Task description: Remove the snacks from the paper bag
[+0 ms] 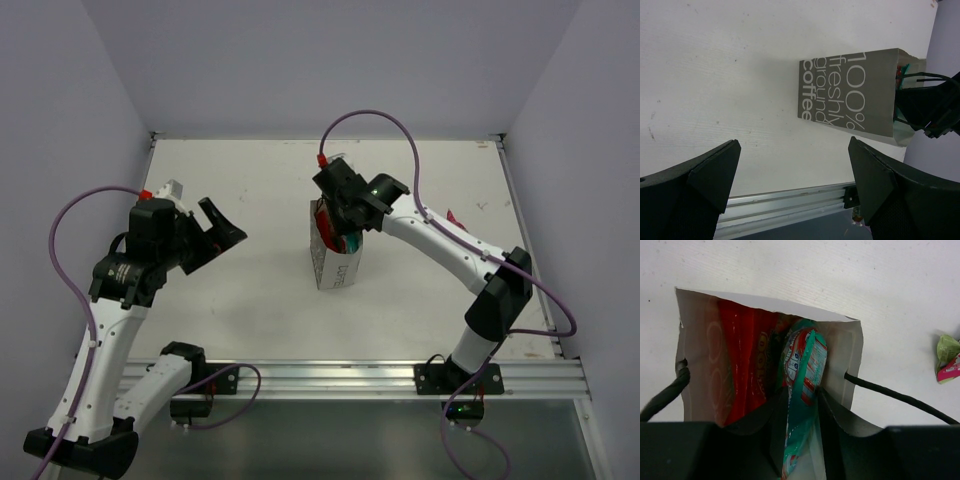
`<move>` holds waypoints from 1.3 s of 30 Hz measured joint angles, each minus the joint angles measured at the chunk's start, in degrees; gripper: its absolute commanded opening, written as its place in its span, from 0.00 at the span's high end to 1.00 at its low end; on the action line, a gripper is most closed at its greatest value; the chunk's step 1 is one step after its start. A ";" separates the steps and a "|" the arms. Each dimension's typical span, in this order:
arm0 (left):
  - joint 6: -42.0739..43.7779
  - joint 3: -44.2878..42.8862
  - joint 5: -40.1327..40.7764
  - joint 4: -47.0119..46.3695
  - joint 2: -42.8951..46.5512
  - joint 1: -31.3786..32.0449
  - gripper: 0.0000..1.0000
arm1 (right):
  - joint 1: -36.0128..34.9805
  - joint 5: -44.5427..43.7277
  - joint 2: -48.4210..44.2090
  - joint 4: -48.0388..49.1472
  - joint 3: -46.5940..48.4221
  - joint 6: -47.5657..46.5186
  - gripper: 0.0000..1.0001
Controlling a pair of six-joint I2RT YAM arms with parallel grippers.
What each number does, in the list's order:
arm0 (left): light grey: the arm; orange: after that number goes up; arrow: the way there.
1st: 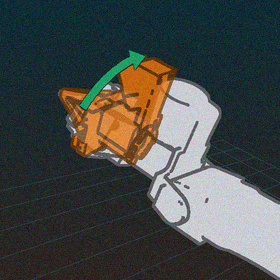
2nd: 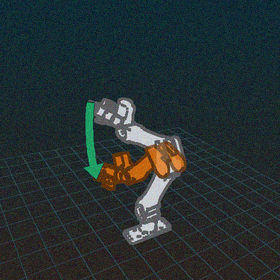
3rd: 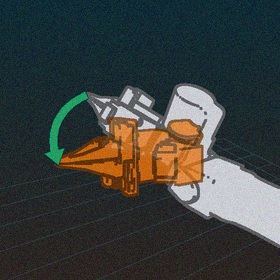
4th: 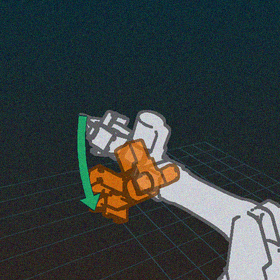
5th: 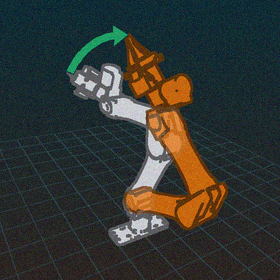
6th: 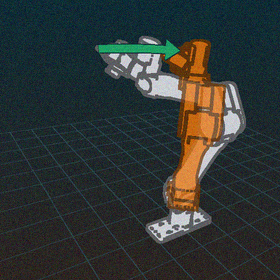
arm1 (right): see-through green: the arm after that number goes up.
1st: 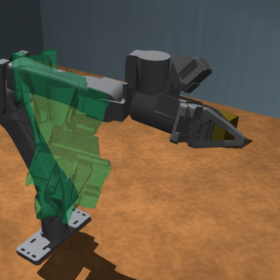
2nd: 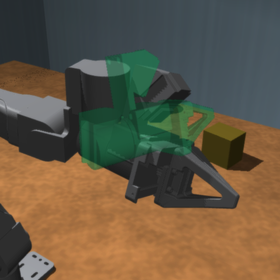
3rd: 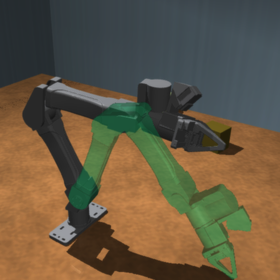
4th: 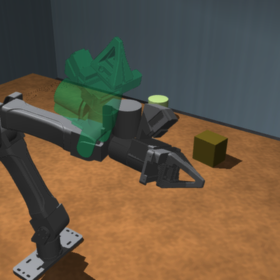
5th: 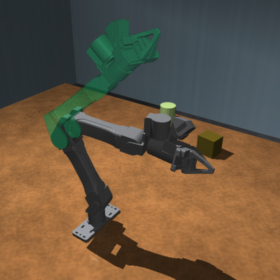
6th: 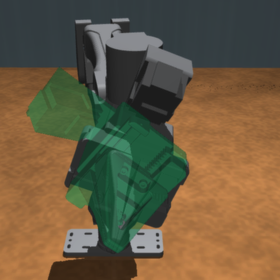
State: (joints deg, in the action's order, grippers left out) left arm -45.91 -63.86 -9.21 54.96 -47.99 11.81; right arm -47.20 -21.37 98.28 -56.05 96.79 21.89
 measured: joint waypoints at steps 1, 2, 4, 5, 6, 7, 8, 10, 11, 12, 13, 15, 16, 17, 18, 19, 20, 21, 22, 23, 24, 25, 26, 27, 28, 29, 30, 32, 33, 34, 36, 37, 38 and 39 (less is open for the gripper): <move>0.00 0.00 0.00 0.00 0.00 0.00 0.01 | 0.00 0.00 0.00 -0.02 -0.11 0.09 0.66; 0.00 0.00 0.00 0.02 0.00 0.00 0.01 | 0.00 0.07 0.00 0.00 -0.20 0.13 0.65; 0.00 0.00 0.00 0.00 0.00 0.00 0.01 | 0.00 0.09 0.00 -0.04 -0.33 0.15 0.65; 0.00 0.00 0.00 0.00 0.00 0.00 0.01 | 0.00 0.09 0.00 0.00 -0.42 0.17 0.65; 0.00 0.00 0.00 0.00 0.00 0.00 0.01 | 0.00 0.09 0.00 -0.04 -0.44 0.17 0.65; 0.00 0.00 0.00 0.00 0.00 0.00 0.01 | 0.00 0.07 0.00 -0.02 -0.50 0.17 0.66; 0.00 0.00 0.00 0.00 0.00 0.00 0.01 | 0.00 0.07 0.00 -0.04 -0.52 0.17 0.66; 0.00 0.00 0.00 0.00 0.00 0.00 0.01 | 0.00 0.02 0.00 -0.04 -0.52 0.17 0.67; 0.00 0.00 0.00 0.00 0.00 0.00 0.01 | 0.00 0.00 0.00 -0.02 -0.57 0.20 0.68; 0.00 0.00 0.00 0.00 0.00 0.00 0.01 | 0.00 -0.02 0.00 -0.02 -0.63 0.20 0.74; 0.00 0.02 0.00 0.00 0.00 0.00 0.01 | 0.00 -0.07 0.00 -0.02 -0.68 0.13 0.79; 0.00 0.04 0.00 0.00 0.00 0.00 0.01 | 0.00 -0.07 0.00 -0.02 -0.72 0.33 0.84; 0.00 0.11 -0.02 -0.04 0.00 0.00 0.01 | 0.00 -0.09 0.00 -0.02 -0.72 0.42 0.85; 0.00 0.24 -0.07 -0.07 0.04 0.00 0.01 | 0.00 -0.09 0.00 0.02 -0.72 0.50 0.86; 0.00 0.48 -0.07 -0.09 0.09 0.00 0.01 | 0.00 -0.09 0.00 0.02 -0.72 0.52 0.90; 0.00 0.76 -0.13 -0.07 0.13 0.00 0.01 | 0.00 -0.09 0.00 0.00 -0.72 0.55 0.92; 0.00 0.94 -0.17 0.02 0.13 0.00 0.01 | 0.00 -0.11 0.00 0.00 -0.72 0.57 0.96; 0.00 1.01 -0.20 0.02 0.13 0.00 0.01 | 0.00 -0.11 0.00 -0.02 -0.72 0.59 1.00; 0.00 1.01 -0.22 -0.02 0.13 0.00 0.01 | 0.00 -0.11 0.00 -0.04 -0.72 0.61 1.00; 0.00 1.01 -0.22 -0.04 0.15 0.00 0.01 | 0.00 -0.11 0.00 -0.04 -0.72 0.72 1.00; 0.00 1.01 -0.24 -0.02 0.22 0.00 0.01 | 0.00 -0.09 0.00 -0.07 -0.72 0.76 1.00; 0.00 1.01 -0.24 -0.02 0.22 0.00 0.01 | 0.00 -0.11 0.00 -0.07 -0.70 0.76 1.00; 0.00 1.01 -0.24 -0.04 0.24 0.00 0.01 | -0.02 -0.11 0.00 -0.09 -0.68 0.76 1.00; 0.00 1.01 -0.24 -0.02 0.24 0.00 0.01 | -0.04 -0.09 0.00 -0.22 -0.55 0.76 1.00; 0.00 1.01 -0.26 -0.02 0.24 0.00 0.01 | -0.04 -0.09 0.02 -0.46 -0.26 0.76 1.00; 0.00 1.01 -0.31 -0.02 0.24 0.00 0.01 | -0.04 -0.09 0.02 -0.70 0.17 0.74 1.00; 0.00 1.01 -0.35 -0.02 0.24 0.00 0.01 | -0.07 -0.09 0.11 -1.33 0.90 0.74 1.00; 0.02 1.03 -0.42 -0.02 0.24 0.00 0.01 | -0.17 -0.09 0.39 -2.49 3.15 0.72 1.00; 0.02 1.03 -0.42 -0.04 0.24 0.00 0.01 | -0.17 -0.07 0.48 -3.19 4.55 0.70 1.00; 0.02 1.03 -0.39 -0.04 0.24 0.00 0.01 | -0.17 -0.09 0.61 -3.61 5.38 0.68 1.00; 0.02 1.03 -0.39 -0.02 0.24 0.00 0.01 | -0.17 0.09 0.90 -5.25 9.38 0.57 1.00; 0.02 1.03 -0.39 -0.02 0.24 0.00 0.01 | -0.24 0.04 1.07 -5.73 11.06 0.44 1.00; 0.02 1.03 -0.39 -0.02 0.24 0.00 0.01 | -0.31 0.04 1.11 -6.03 12.74 0.24 1.00; 0.04 1.03 -0.39 -0.02 0.24 0.00 0.01 | -0.33 0.02 1.18 -6.43 14.56 0.00 1.00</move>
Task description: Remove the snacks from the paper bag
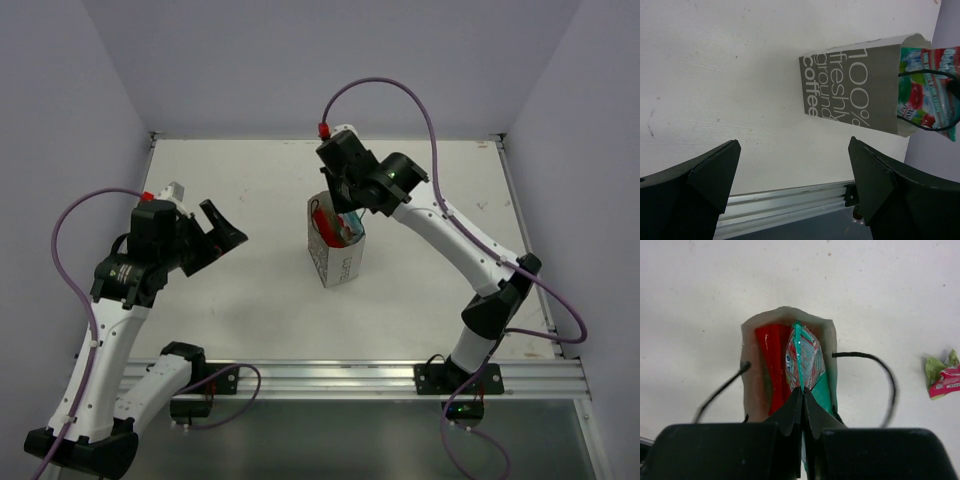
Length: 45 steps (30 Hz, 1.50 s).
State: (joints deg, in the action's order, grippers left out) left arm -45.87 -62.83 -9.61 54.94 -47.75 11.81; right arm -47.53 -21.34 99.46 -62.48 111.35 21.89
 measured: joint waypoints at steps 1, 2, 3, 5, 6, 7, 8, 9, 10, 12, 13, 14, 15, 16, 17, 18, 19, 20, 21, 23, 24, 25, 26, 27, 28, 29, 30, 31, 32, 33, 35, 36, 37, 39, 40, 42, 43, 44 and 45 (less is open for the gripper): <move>0.00 0.00 0.00 0.00 0.00 0.00 0.01 | 0.00 -0.07 0.02 -0.31 1.53 -0.22 1.00; 0.00 0.00 0.00 0.00 0.00 0.00 0.01 | -0.04 -0.13 0.02 -0.63 3.39 -0.50 1.00; 0.02 0.00 0.00 0.00 0.00 0.00 0.01 | -0.07 -0.13 0.02 -0.83 5.09 -0.81 1.00; 0.02 0.00 -0.02 -0.02 0.00 0.00 0.01 | -0.07 -0.13 0.02 -0.92 7.78 -1.44 1.00; 0.04 0.00 -0.04 -0.04 0.00 0.00 0.02 | -0.07 -0.13 0.11 -1.14 9.38 -1.75 1.00; 0.07 0.00 -0.15 -0.11 0.00 0.00 0.02 | -0.04 -0.15 0.26 -1.38 10.69 -2.08 1.00; 0.04 0.00 -0.35 -0.24 0.00 0.00 0.03 | -0.07 -0.17 0.46 -1.66 12.17 -2.45 1.00; 0.04 0.00 -0.72 -0.55 -0.02 0.00 0.05 | -0.07 -0.28 0.76 -1.97 13.90 -2.78 1.00; 0.00 0.00 -1.31 -0.87 -0.11 0.00 0.07 | -0.07 -0.55 0.98 -2.08 15.02 -2.99 1.00; -0.02 -0.35 -2.84 -1.57 -0.87 0.02 0.08 | -0.09 -1.53 1.11 -2.32 16.50 -3.32 1.00; -0.04 -0.83 -3.43 -1.73 -1.73 0.17 0.08 | -0.09 -2.19 1.11 -2.36 17.03 -3.41 1.00; -0.02 -2.10 -3.96 -1.64 -2.99 0.52 0.08 | -0.09 -2.80 1.11 -2.36 17.35 -3.45 1.00; -0.02 -3.96 -4.22 -1.75 -4.46 0.96 0.08 | -0.09 -3.54 1.11 -2.34 17.84 -3.56 1.00; 0.00 -5.68 -4.26 -1.99 -6.01 1.44 0.08 | -0.09 -4.24 1.11 -2.32 18.32 -3.72 1.00; 0.02 -7.54 -4.22 -2.47 -7.69 1.97 0.08 | -0.09 -4.87 1.11 -2.29 18.78 -3.85 1.00; 0.02 -9.53 -4.09 -2.80 -9.42 2.49 0.08 | -0.09 -5.25 1.11 -2.25 19.67 -4.02 1.00; 0.04 -11.39 -4.07 -2.89 -10.78 2.95 0.08 | -0.04 -5.73 1.11 -2.08 20.65 -4.15 1.00; 0.04 -13.44 -3.91 -3.15 -12.35 3.48 0.08 | 0.00 -6.23 1.11 -1.75 21.86 -4.24 1.00; 0.02 -15.80 -3.54 -3.06 -14.08 4.35 0.09 | 0.09 -6.67 1.11 -1.16 23.26 -4.44 1.00; 0.02 -20.37 -2.34 -3.02 -17.35 6.91 0.08 | 0.37 -7.78 1.07 0.04 25.66 -4.90 1.00; -0.02 -23.37 -1.25 -2.58 -19.61 9.20 0.08 | 0.50 -8.20 1.05 0.59 26.64 -5.07 1.00; -0.02 -25.92 -0.66 -2.32 -21.44 11.15 0.08 | 0.74 -8.85 0.96 1.18 27.41 -5.18 1.00; -0.02 -28.52 0.44 -2.29 -23.50 13.35 0.08 | 1.01 -9.38 0.79 1.75 27.91 -5.33 1.00; -0.02 -30.58 1.14 -2.43 -25.33 15.41 0.08 | 1.31 -9.79 0.61 2.21 28.28 -5.49 1.00; -0.04 -32.09 1.95 -2.38 -26.82 17.31 0.07 | 1.77 -10.38 0.42 2.67 28.61 -5.57 1.00; -0.07 -33.07 2.67 -2.40 -28.20 19.04 0.07 | 2.25 -10.78 0.17 3.13 28.68 -5.70 1.00; -0.09 -33.29 2.93 -2.32 -28.83 19.93 0.07 | 2.69 -11.02 -0.04 3.58 28.70 -5.90 1.00; -0.11 -33.29 3.56 -1.92 -29.53 21.00 0.07 | 3.45 -11.26 -0.35 4.09 28.72 -6.25 1.00; -0.15 -33.29 4.07 -1.33 -29.99 21.55 0.07 | 4.15 -11.56 -0.57 4.59 28.81 -6.58 1.00; -0.17 -33.29 4.42 -0.94 -30.27 21.84 0.07 | 4.72 -11.93 -0.76 5.11 28.96 -6.80 1.00; -0.26 -33.27 5.22 -0.20 -30.64 22.18 0.07 | 6.88 -12.33 -1.16 6.25 29.68 -7.34 1.00; -0.28 -33.27 5.49 0.07 -30.64 22.36 0.07 | 8.11 -12.28 -1.36 6.71 30.10 -7.43 1.00; -0.39 -33.27 5.70 0.17 -30.64 22.38 0.07 | 9.62 -12.24 -1.62 7.15 30.47 -7.48 1.00; -0.52 -33.09 6.10 0.13 -30.64 22.49 0.07 | 12.68 -12.22 -2.49 8.07 30.60 -7.54 1.00; -0.57 -32.87 6.27 0.07 -30.67 22.64 0.07 | 14.58 -12.20 -3.06 8.31 30.60 -7.58 1.00; -0.66 -32.26 6.40 -0.11 -30.80 22.93 0.07 | 17.64 -12.17 -4.20 8.61 30.49 -7.58 1.00; -0.68 -32.00 6.40 -0.20 -30.93 23.10 0.07 | 19.39 -12.13 -5.09 8.96 29.92 -7.54 1.00; -0.68 -31.93 6.43 -0.20 -31.36 23.30 0.07 | 21.00 -12.11 -6.19 9.51 28.72 -7.37 1.00; -0.72 -31.93 6.43 -0.39 -31.85 23.52 0.07 | 22.23 -12.11 -7.39 9.92 27.19 -7.13 1.00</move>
State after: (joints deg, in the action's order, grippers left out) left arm -46.59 -94.76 -3.18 54.54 -79.59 35.33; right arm -25.30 -33.45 92.07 -52.56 138.54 14.76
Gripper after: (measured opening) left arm 0.927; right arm 0.010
